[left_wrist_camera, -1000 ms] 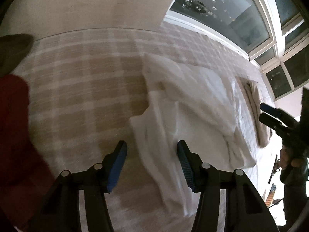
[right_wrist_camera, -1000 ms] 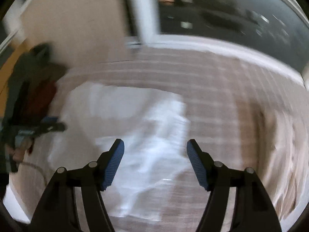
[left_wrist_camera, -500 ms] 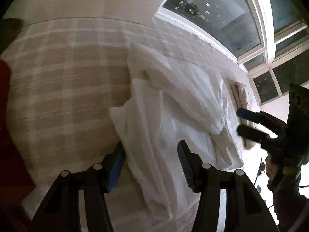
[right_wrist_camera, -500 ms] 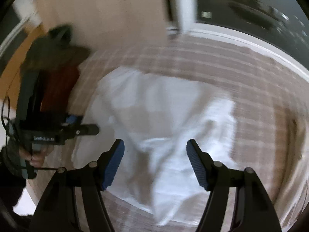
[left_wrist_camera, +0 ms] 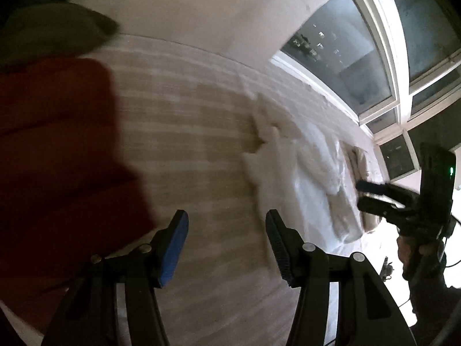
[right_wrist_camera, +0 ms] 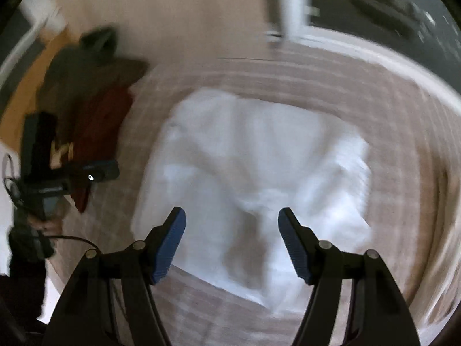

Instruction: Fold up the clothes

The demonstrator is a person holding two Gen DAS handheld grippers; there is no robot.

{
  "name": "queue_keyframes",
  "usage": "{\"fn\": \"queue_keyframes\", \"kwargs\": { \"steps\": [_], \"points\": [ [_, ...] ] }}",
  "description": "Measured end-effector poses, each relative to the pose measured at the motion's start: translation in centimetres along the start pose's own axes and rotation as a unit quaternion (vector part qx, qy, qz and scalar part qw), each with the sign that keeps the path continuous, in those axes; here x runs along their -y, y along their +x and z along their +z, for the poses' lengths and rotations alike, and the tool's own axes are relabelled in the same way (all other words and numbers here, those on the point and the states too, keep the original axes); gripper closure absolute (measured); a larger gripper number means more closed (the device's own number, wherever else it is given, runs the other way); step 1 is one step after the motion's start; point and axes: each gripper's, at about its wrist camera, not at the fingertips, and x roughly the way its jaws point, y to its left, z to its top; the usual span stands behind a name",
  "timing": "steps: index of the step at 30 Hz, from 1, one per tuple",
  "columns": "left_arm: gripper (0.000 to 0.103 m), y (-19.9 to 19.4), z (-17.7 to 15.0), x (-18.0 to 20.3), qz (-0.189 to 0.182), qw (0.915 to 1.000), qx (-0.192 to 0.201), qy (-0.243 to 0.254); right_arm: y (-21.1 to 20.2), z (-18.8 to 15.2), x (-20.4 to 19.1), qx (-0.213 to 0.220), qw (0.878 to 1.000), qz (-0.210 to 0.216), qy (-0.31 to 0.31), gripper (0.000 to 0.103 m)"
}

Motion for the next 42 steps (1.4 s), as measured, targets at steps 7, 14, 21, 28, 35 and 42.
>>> {"fn": "queue_keyframes", "kwargs": {
  "steps": [7, 14, 21, 28, 35, 42],
  "points": [
    [0.05, -1.6, -0.9, -1.0, -0.013, 0.9989, -0.002, 0.045, 6.0, 3.6, -6.1, -0.054, 0.998, 0.002, -0.035, 0.038],
    [0.05, -0.3, -0.8, -0.5, -0.056, 0.9963, -0.016, 0.063, 7.7, 3.1, -4.8, -0.072, 0.997, 0.007, -0.01, 0.089],
    [0.05, 1.0, 0.3, 0.4, -0.092, 0.9927, -0.026, 0.073, 5.8, 2.3, -3.2, -0.052, 0.997, 0.053, 0.029, 0.096],
    [0.05, 3.0, 1.7, 1.2, -0.105, 0.9912, -0.034, 0.072, 4.7, 2.4, -3.1, -0.048, 0.995, 0.072, 0.041, 0.096],
    [0.05, 3.8, 2.7, 1.9, -0.11, 0.9898, -0.031, 0.085, 3.9, 1.9, -2.7, -0.049, 0.995, 0.081, 0.041, 0.096],
    [0.05, 2.5, 4.2, 2.1, -0.095, 0.9908, -0.013, 0.095, 7.4, 2.1, -3.3, -0.11, 0.983, 0.142, 0.044, 0.053]
  ]
}}
